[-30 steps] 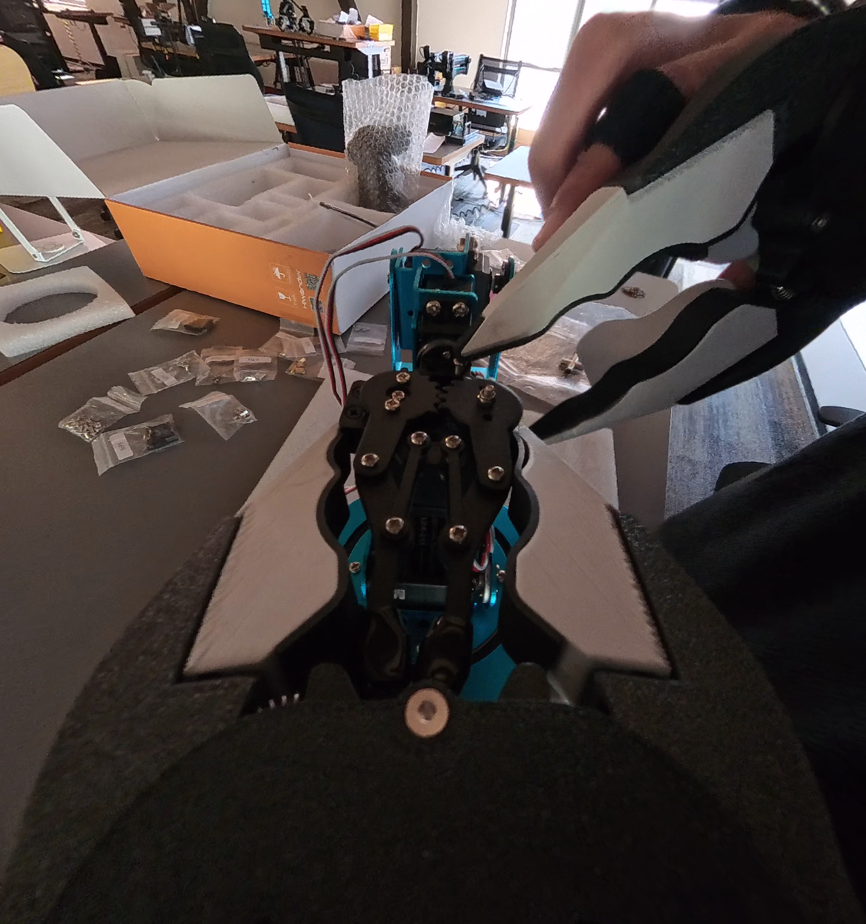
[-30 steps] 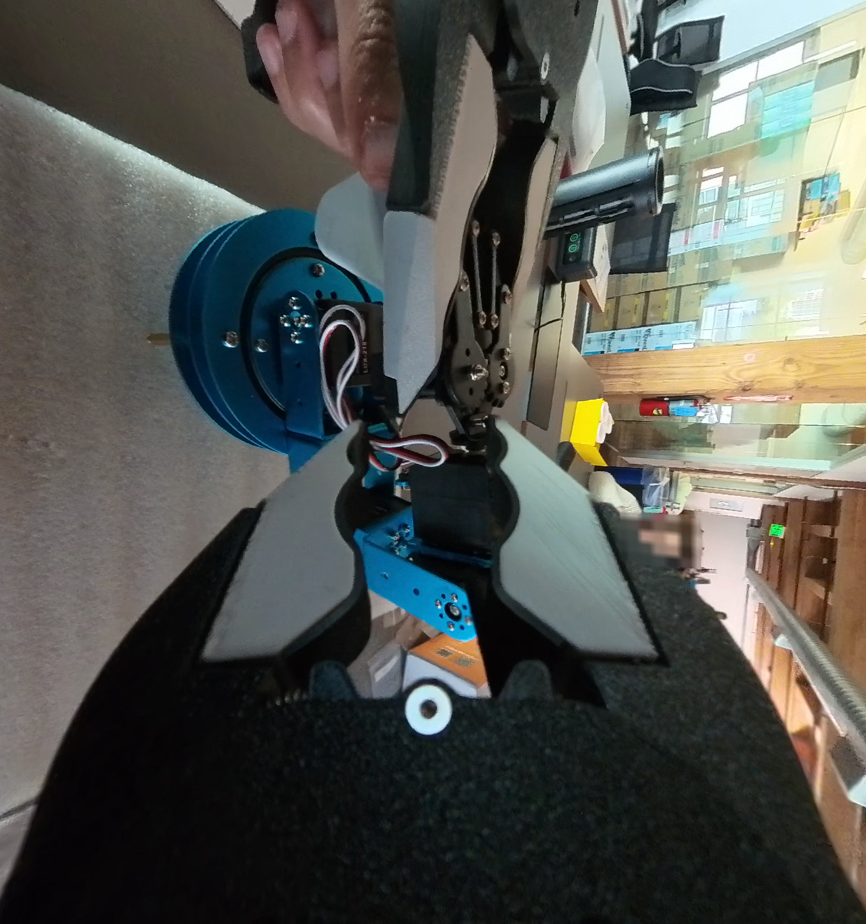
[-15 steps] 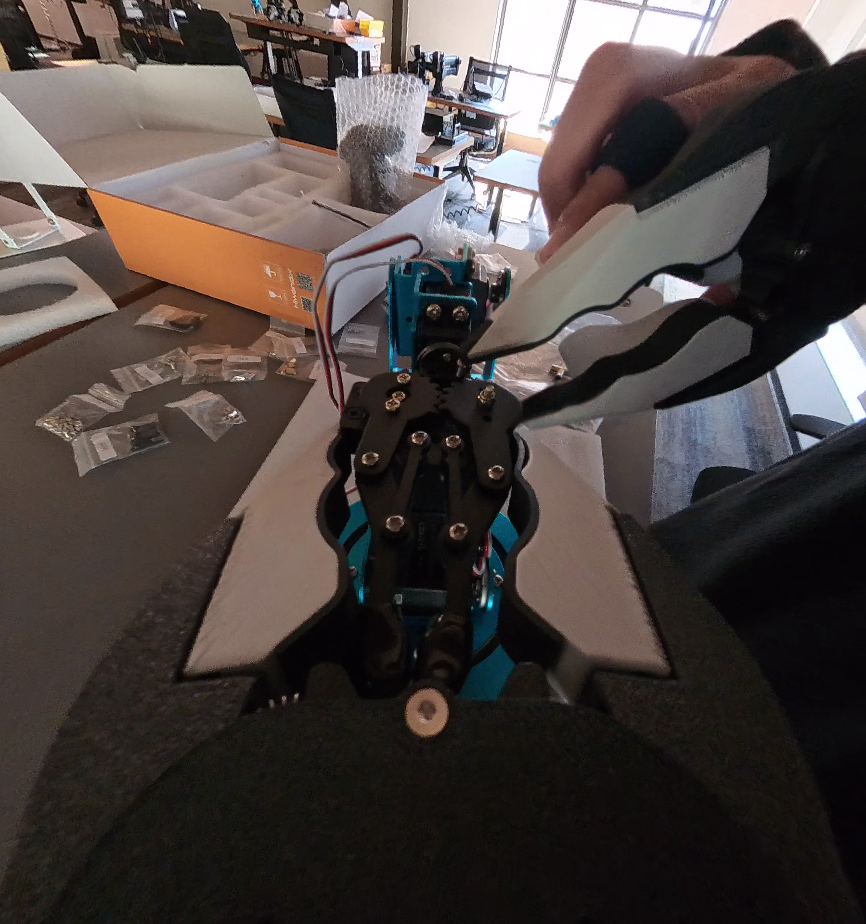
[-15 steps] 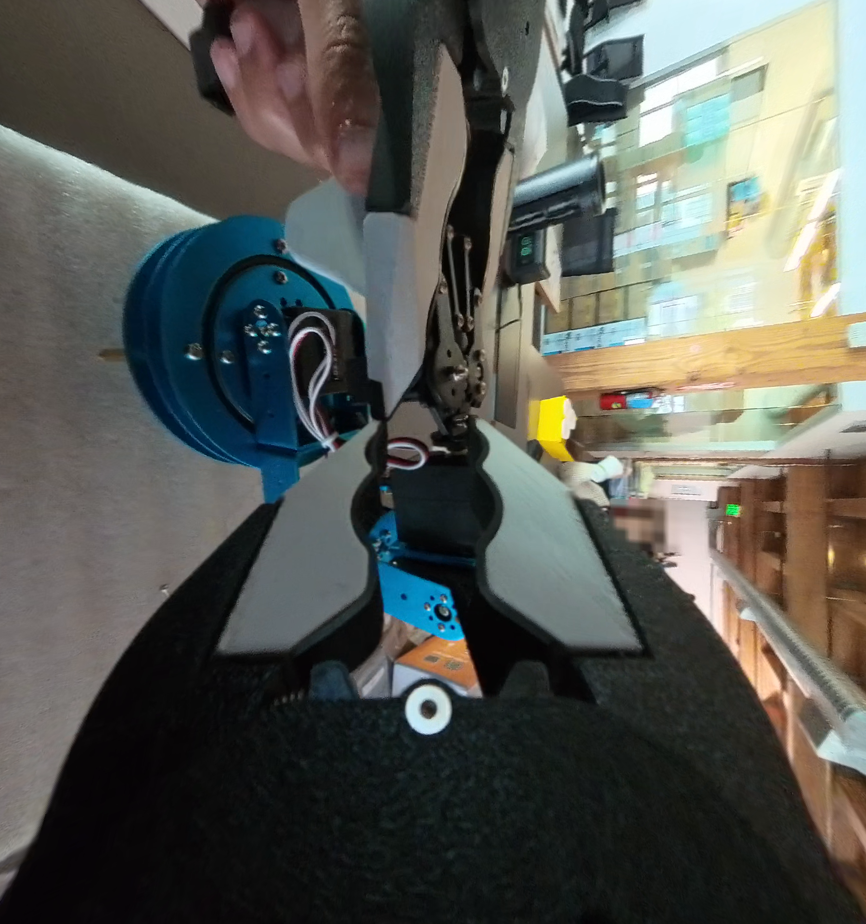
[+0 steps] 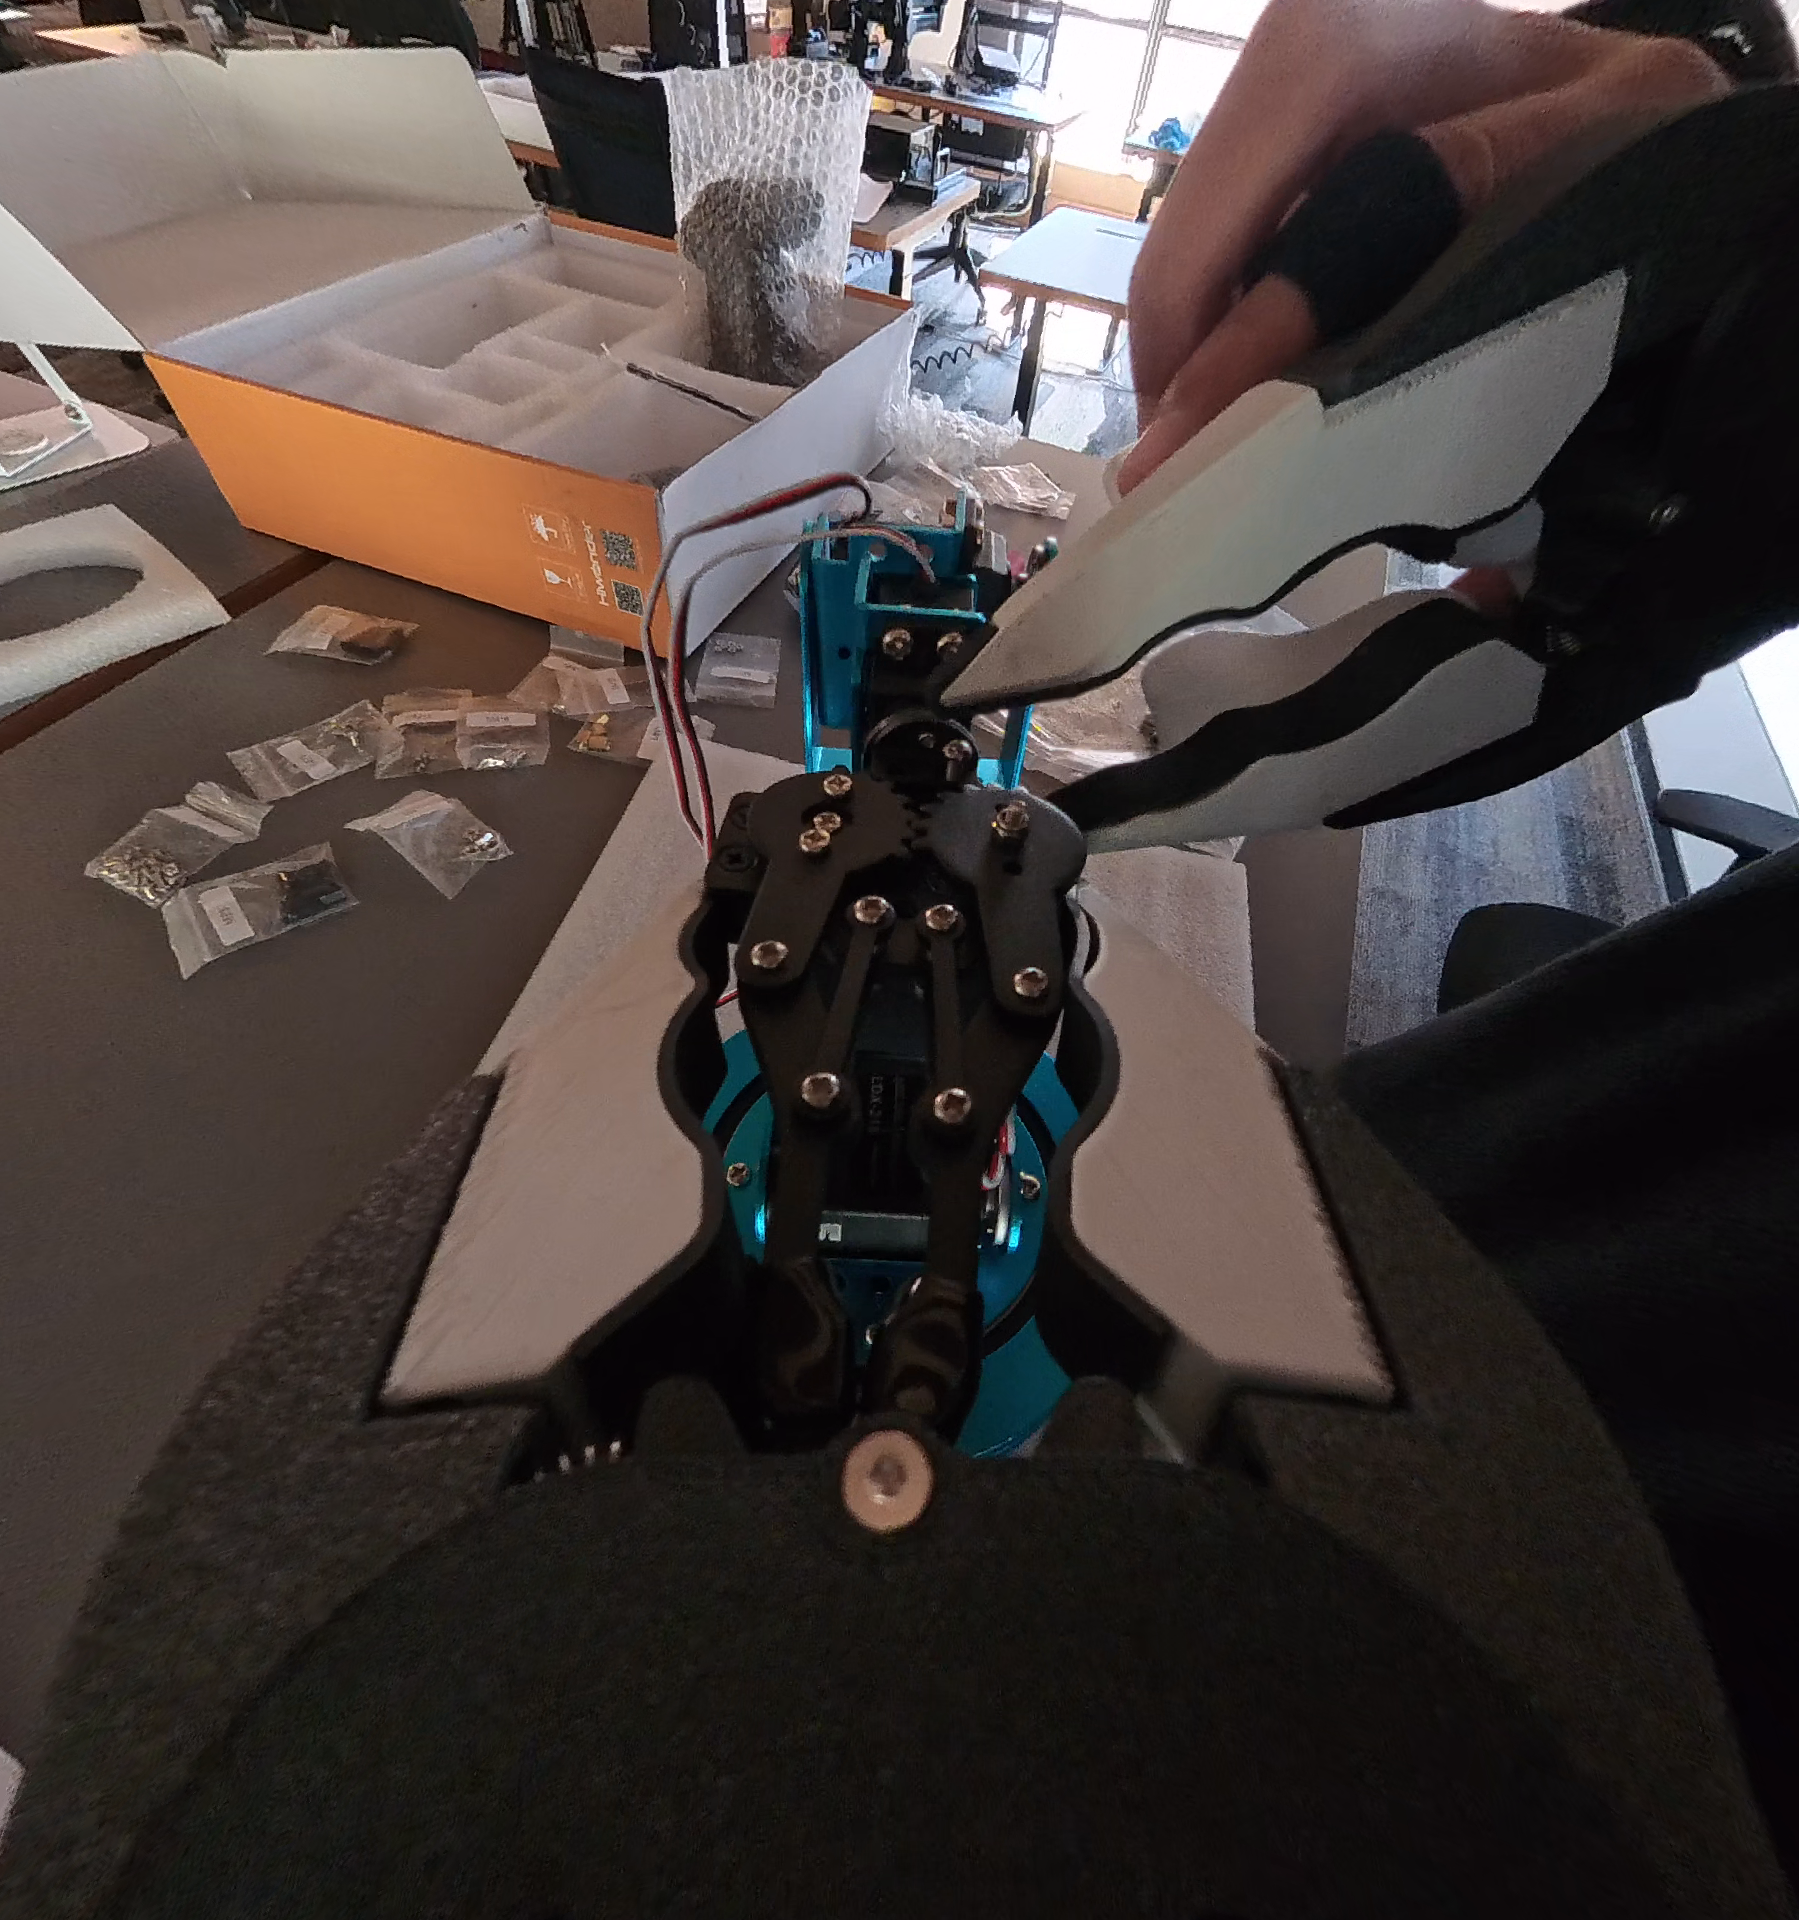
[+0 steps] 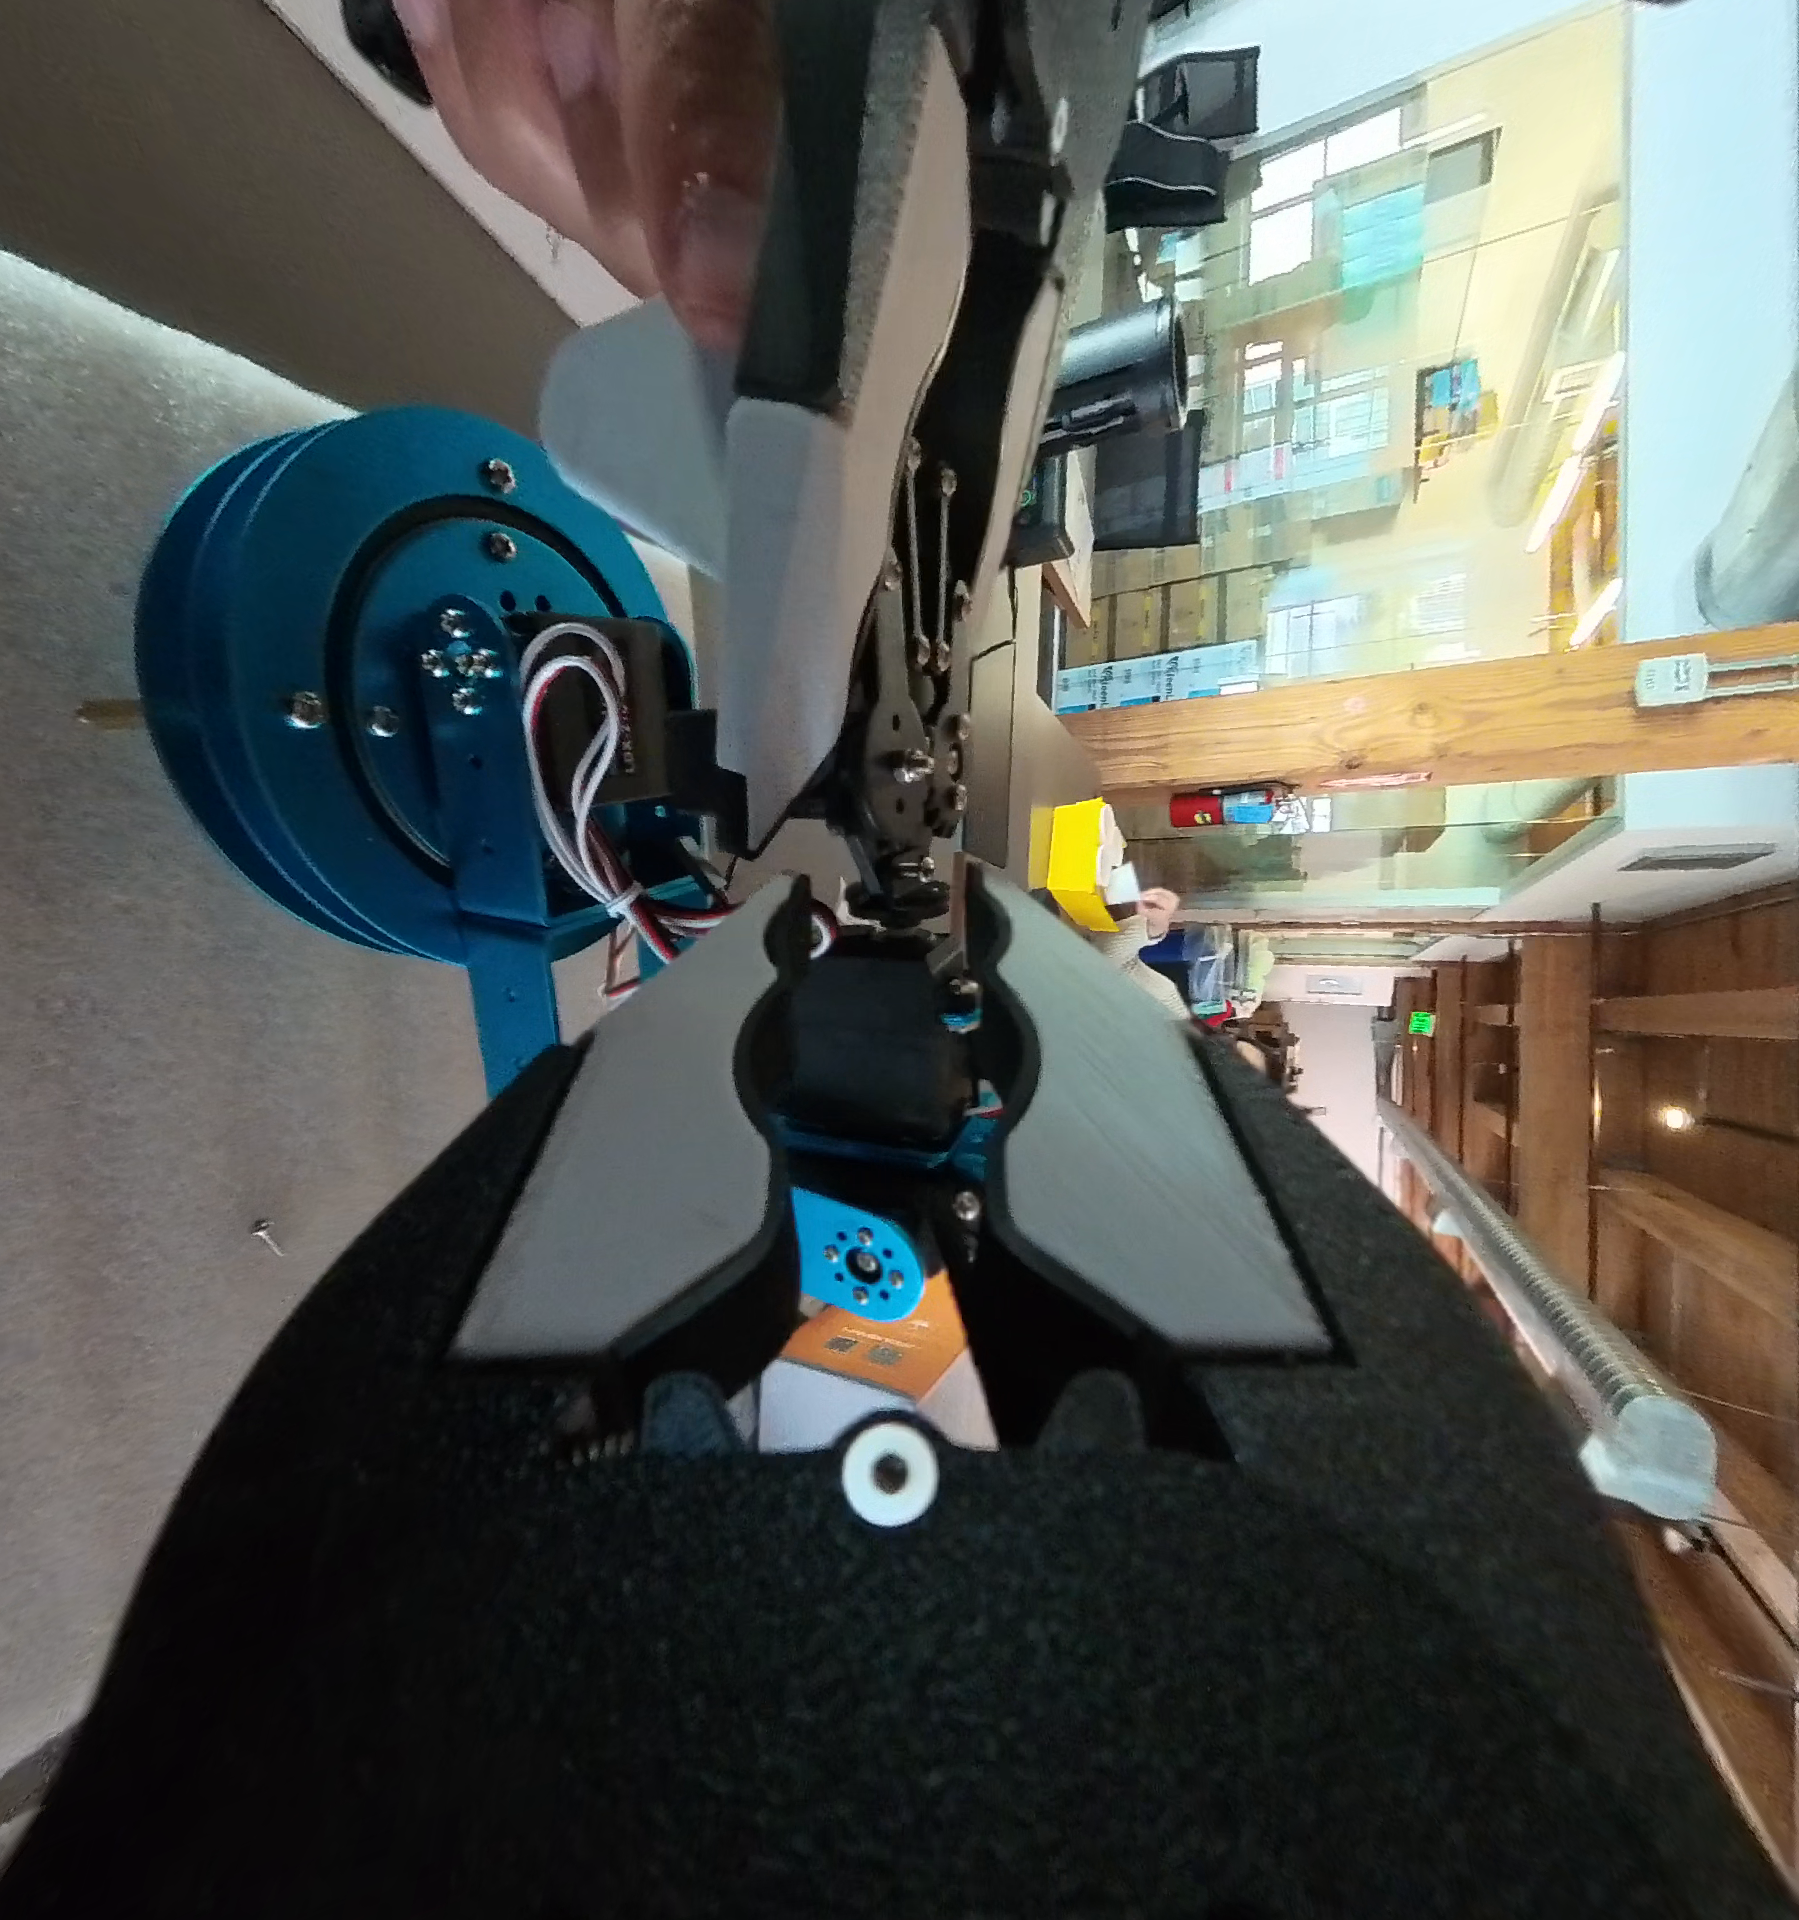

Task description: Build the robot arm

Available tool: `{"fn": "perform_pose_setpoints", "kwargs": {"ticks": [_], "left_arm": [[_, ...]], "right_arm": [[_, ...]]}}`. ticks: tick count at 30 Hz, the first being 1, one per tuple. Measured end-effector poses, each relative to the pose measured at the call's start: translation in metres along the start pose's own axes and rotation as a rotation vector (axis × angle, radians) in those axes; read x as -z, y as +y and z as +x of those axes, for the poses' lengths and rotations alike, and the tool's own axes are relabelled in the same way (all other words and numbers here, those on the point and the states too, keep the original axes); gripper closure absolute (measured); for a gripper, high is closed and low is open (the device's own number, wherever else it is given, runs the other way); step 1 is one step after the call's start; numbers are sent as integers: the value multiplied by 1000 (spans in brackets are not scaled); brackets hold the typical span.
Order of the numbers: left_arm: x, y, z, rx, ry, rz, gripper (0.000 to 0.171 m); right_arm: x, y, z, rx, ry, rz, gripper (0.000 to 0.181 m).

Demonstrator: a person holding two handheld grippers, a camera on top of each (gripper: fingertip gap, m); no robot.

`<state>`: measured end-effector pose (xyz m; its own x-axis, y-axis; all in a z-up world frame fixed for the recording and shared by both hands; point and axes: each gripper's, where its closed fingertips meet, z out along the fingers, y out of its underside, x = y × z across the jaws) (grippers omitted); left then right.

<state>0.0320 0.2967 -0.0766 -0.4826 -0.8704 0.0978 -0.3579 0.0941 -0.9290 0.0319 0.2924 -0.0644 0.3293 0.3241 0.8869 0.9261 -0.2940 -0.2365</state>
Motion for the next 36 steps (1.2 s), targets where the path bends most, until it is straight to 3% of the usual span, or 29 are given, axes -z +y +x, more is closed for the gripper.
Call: {"fn": "perform_pose_setpoints", "kwargs": {"ticks": [6,16,23,25,28,32,34,36], "left_arm": [[1,-2,1,-3,-3,-10,111],[0,-2,0,18,-4,-15,111],[0,1,1,15,-64,21,111],[1,2,2,-2,-56,32,110],[3,3,4,-22,-45,43,110],[5,4,4,-29,-27,55,109],[5,4,5,-38,-15,55,109],[5,4,5,-48,-5,52,109]], "right_arm": [[-4,-2,3,27,57,7,169],[-4,-1,5,-54,190,70,170],[-4,-1,3,-157,124,75,168],[0,-4,0,-208,36,81,166],[13,-5,-1,-356,-202,103,140],[21,-1,21,-519,-442,168,136],[8,16,14,-479,-543,95,127],[-3,24,5,-400,-607,66,132]]}}
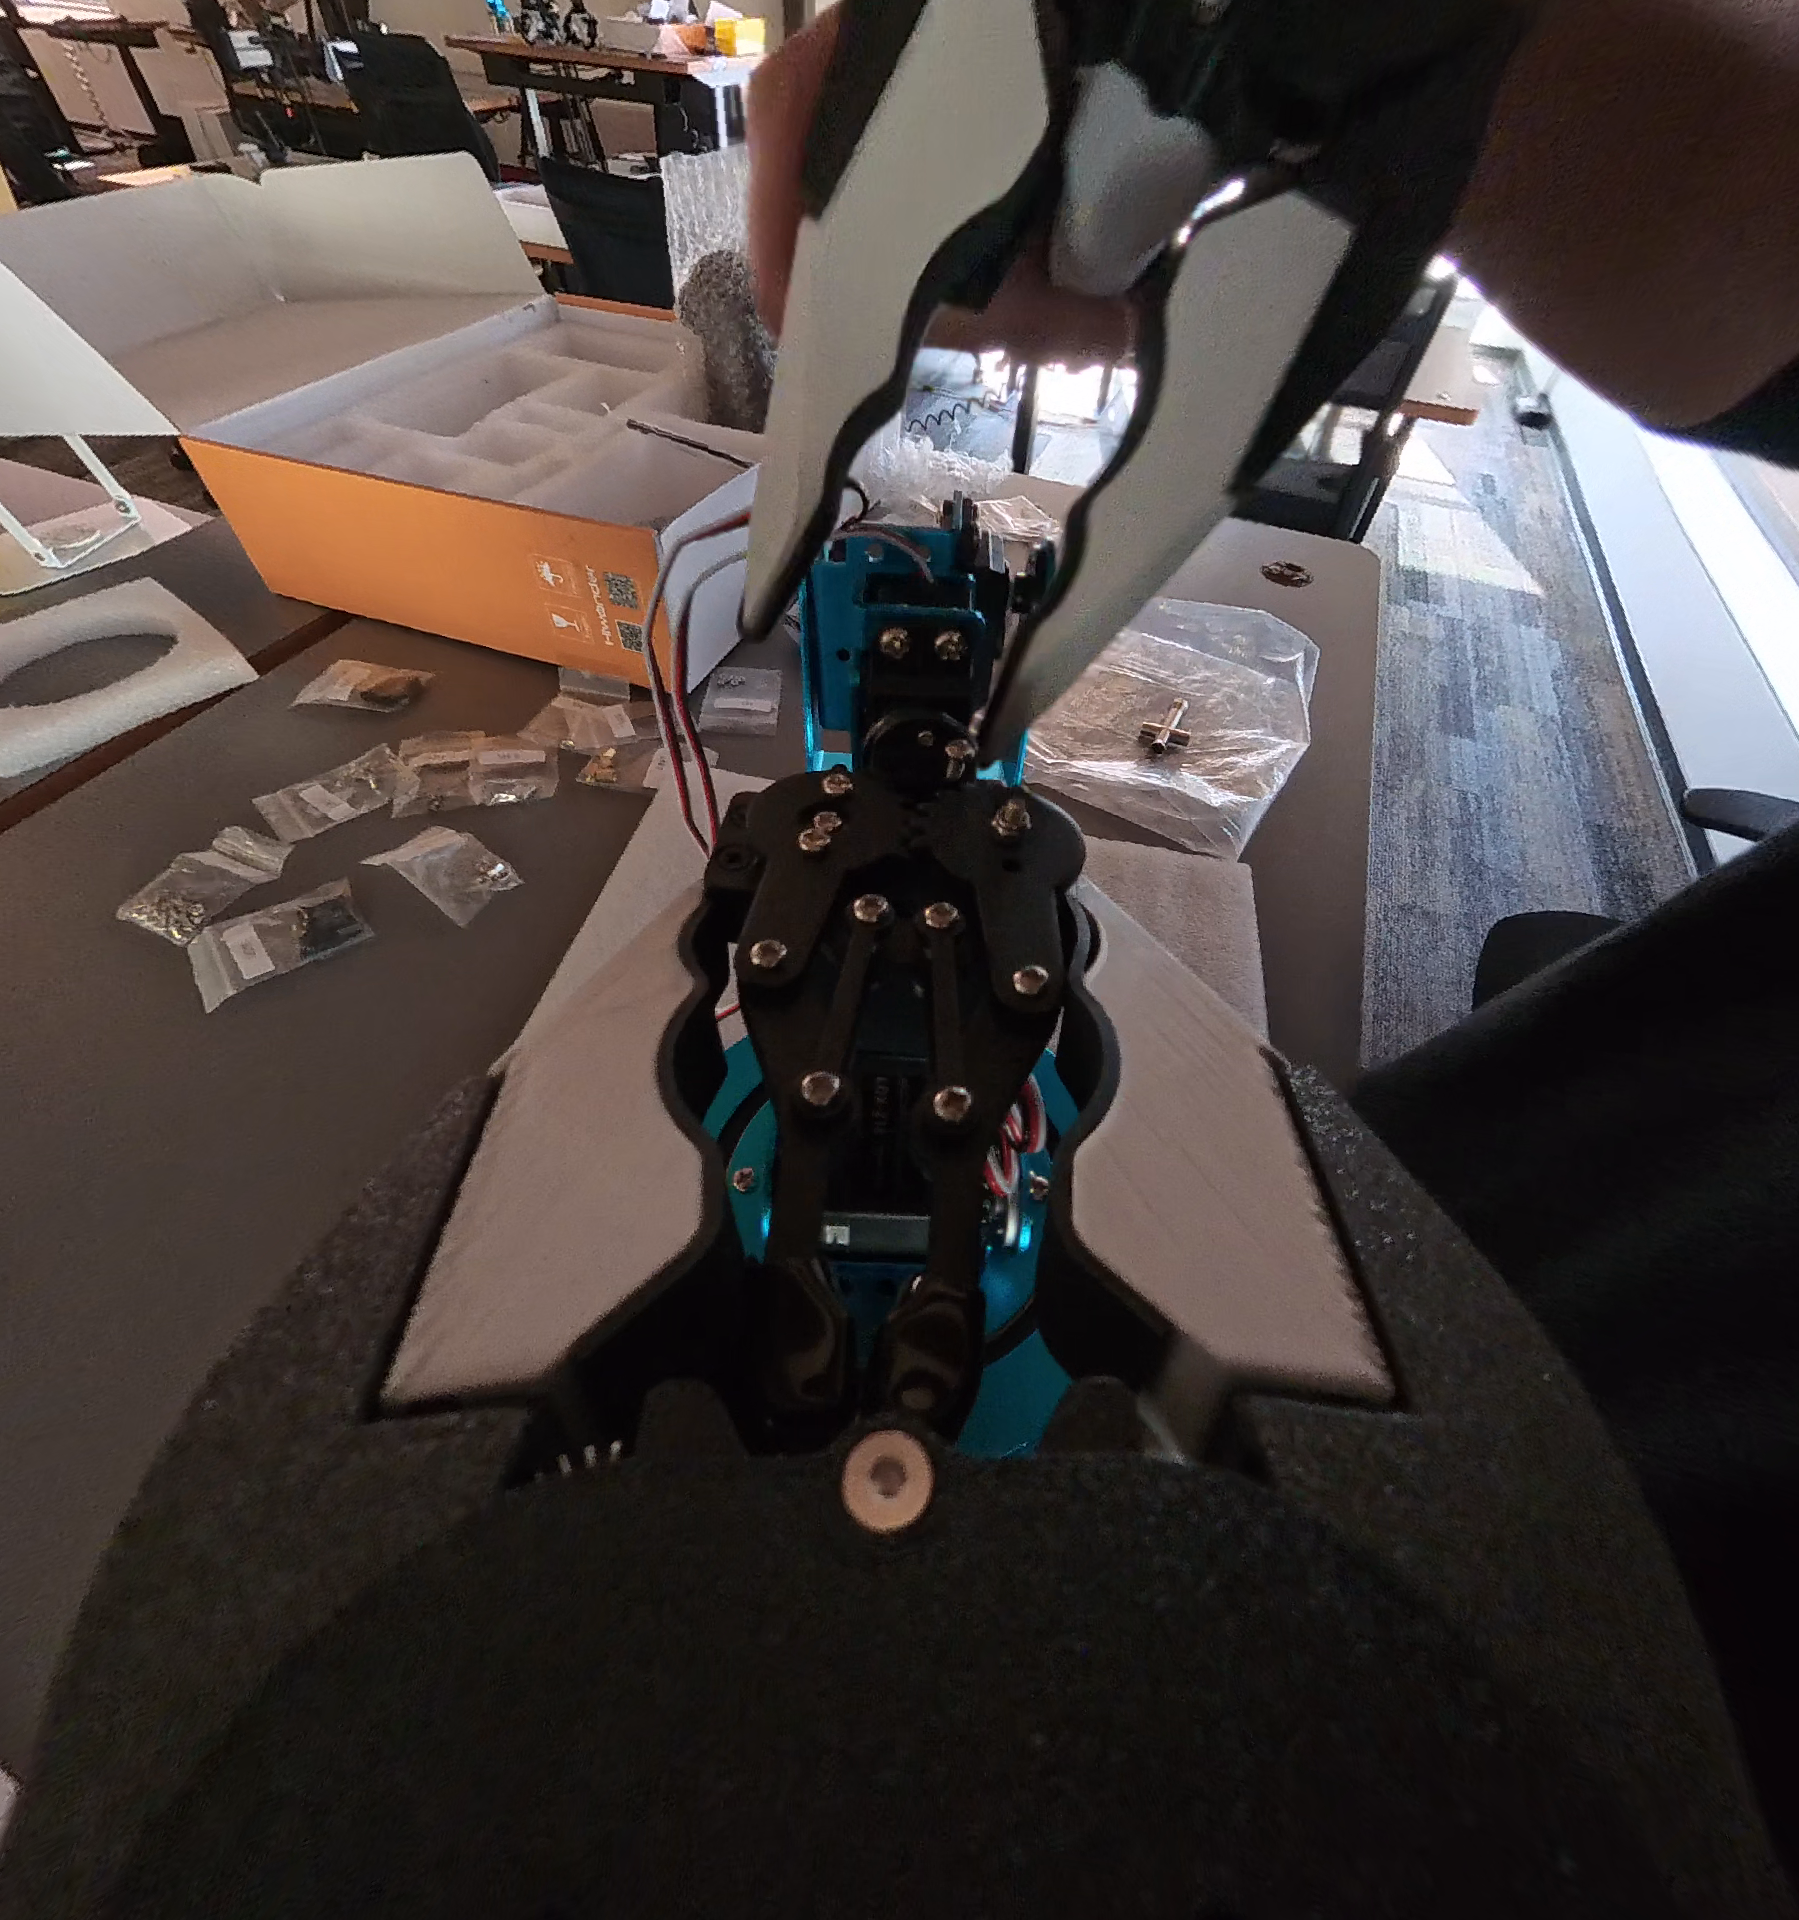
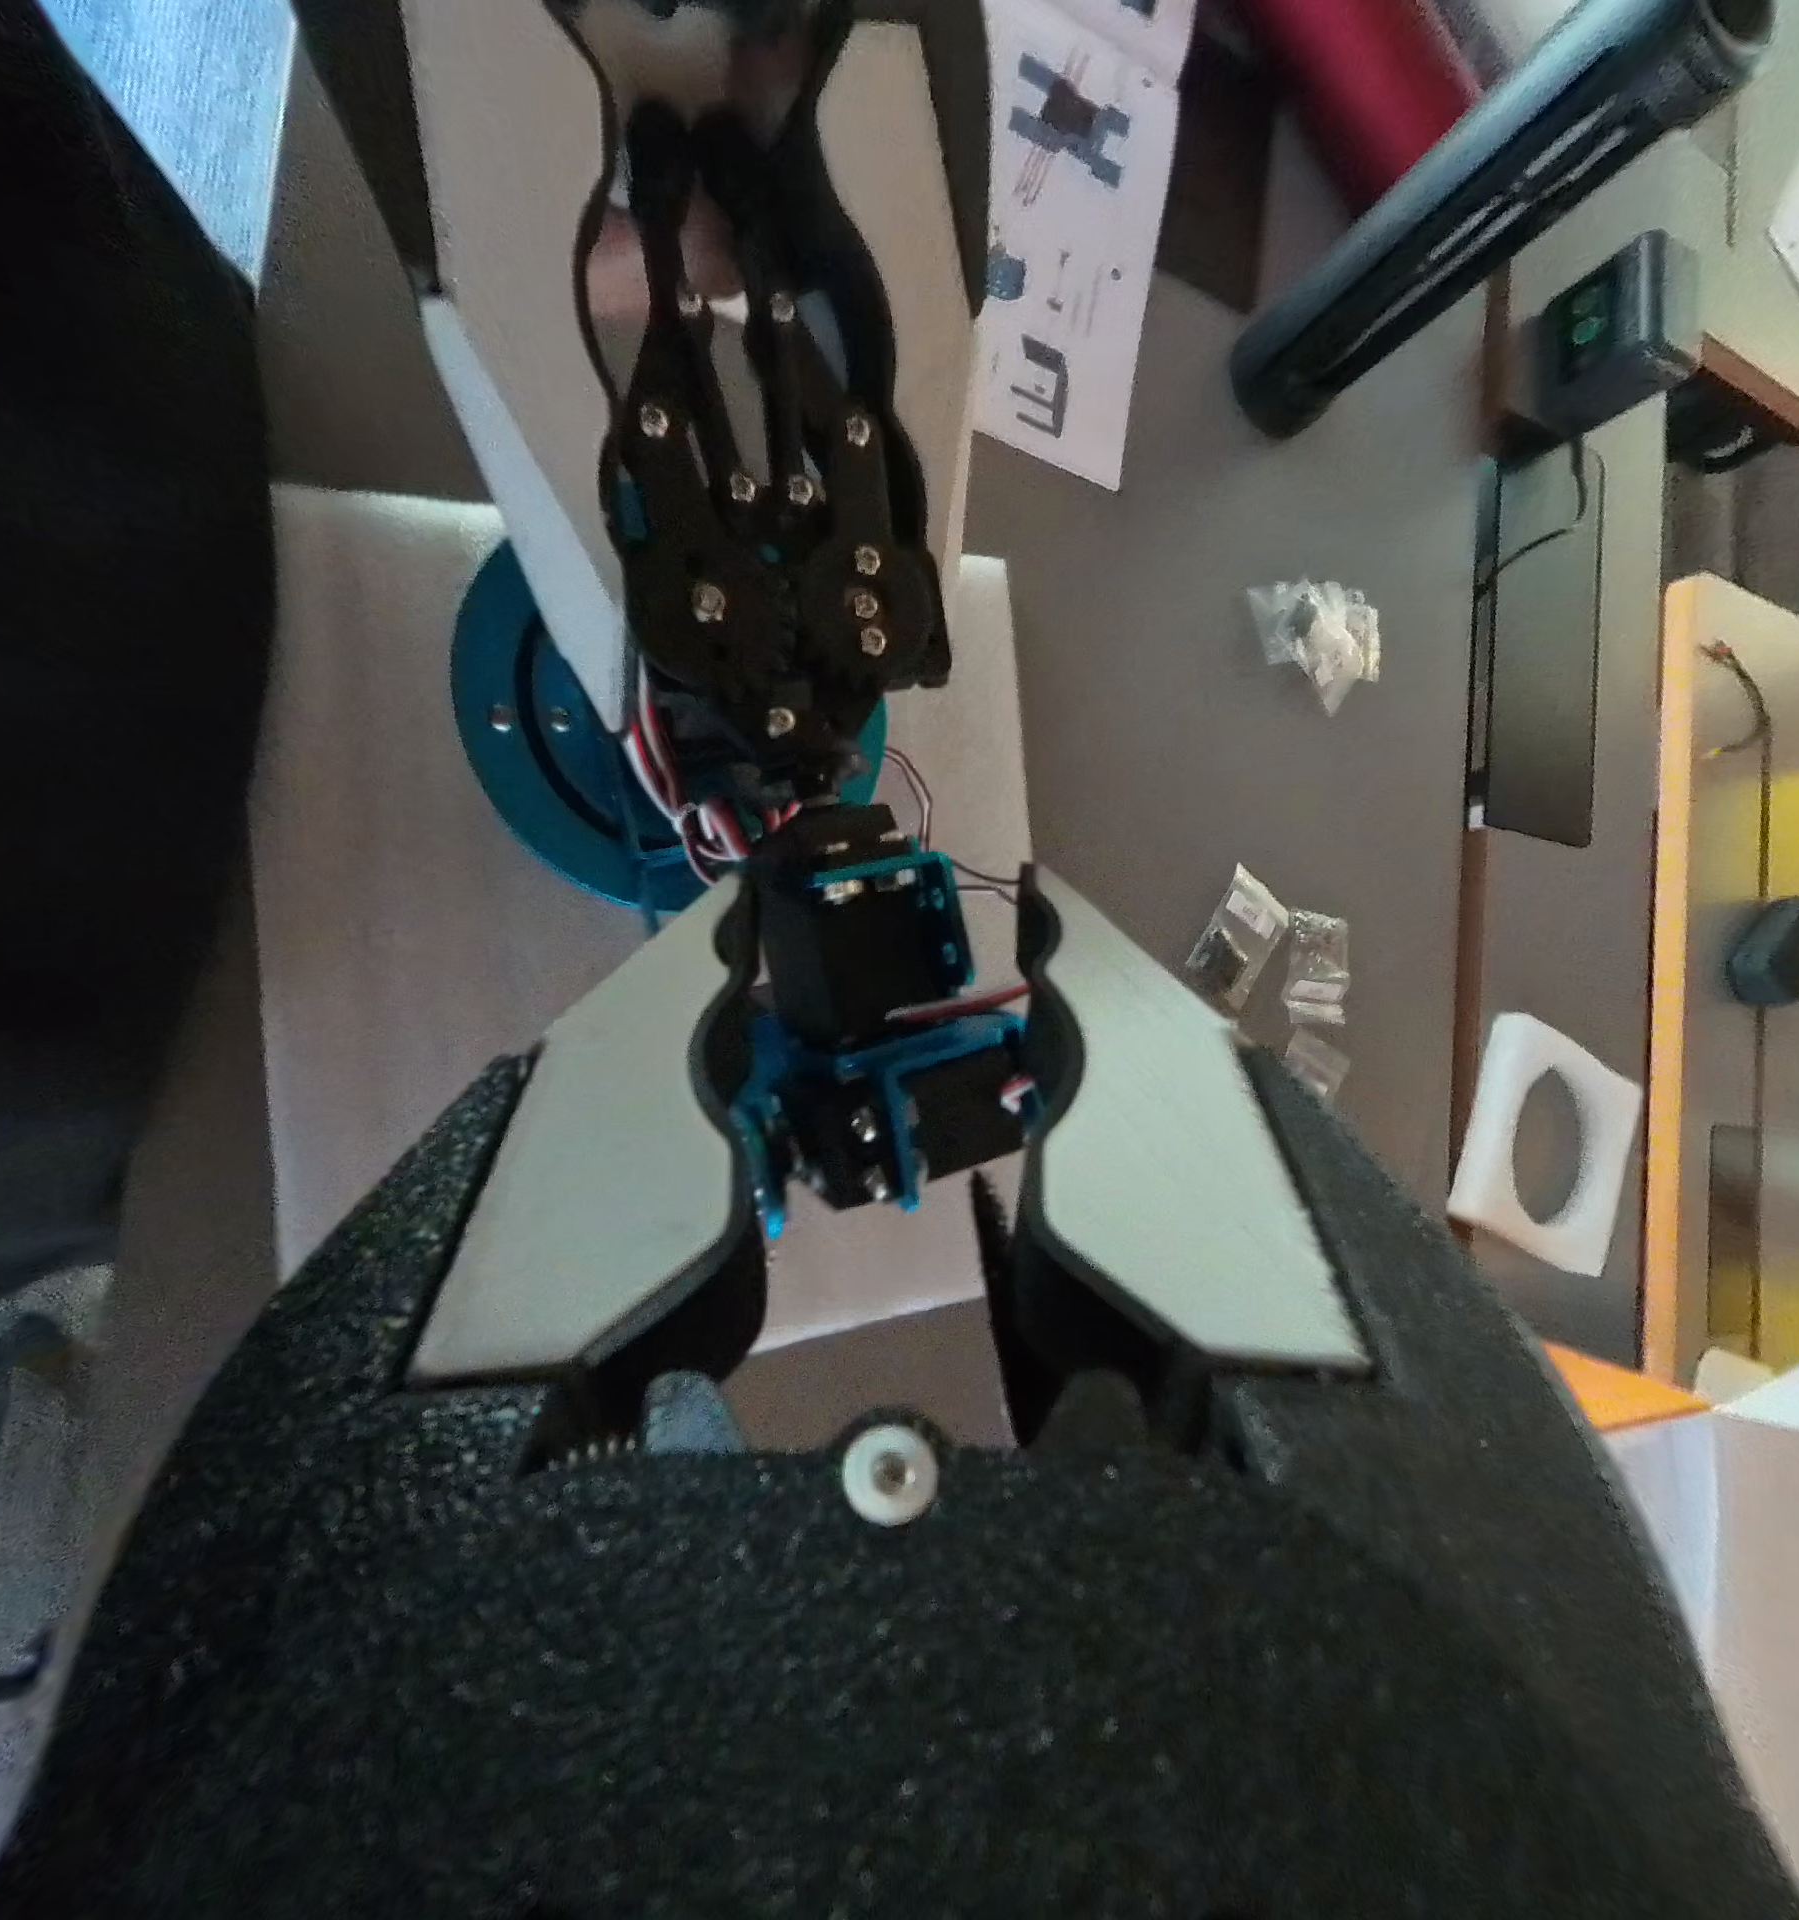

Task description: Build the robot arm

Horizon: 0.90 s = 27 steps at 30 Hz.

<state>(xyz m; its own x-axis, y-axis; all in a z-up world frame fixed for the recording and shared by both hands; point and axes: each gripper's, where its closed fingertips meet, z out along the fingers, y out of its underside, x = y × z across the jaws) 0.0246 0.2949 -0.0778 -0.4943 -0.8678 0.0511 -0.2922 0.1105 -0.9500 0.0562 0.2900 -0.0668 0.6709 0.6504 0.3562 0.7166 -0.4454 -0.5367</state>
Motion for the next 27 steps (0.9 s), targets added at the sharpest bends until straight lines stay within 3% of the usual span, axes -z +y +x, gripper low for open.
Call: {"fn": "perform_pose_setpoints", "kwargs": {"ticks": [2,9,13,27], "left_arm": [[0,0,-1,-6,5,-1,108],[-2,0,-3,-1,31,3,109],[-5,-2,-8,20,6,-1,108],[-6,-2,-7,4,78,-5,108]], "right_arm": [[-6,-4,-4,49,-60,7,144],[-10,-15,-6,-45,-220,82,150],[-7,-16,-4,-46,-225,101,159],[-4,-16,-6,-27,-278,112,162]]}}
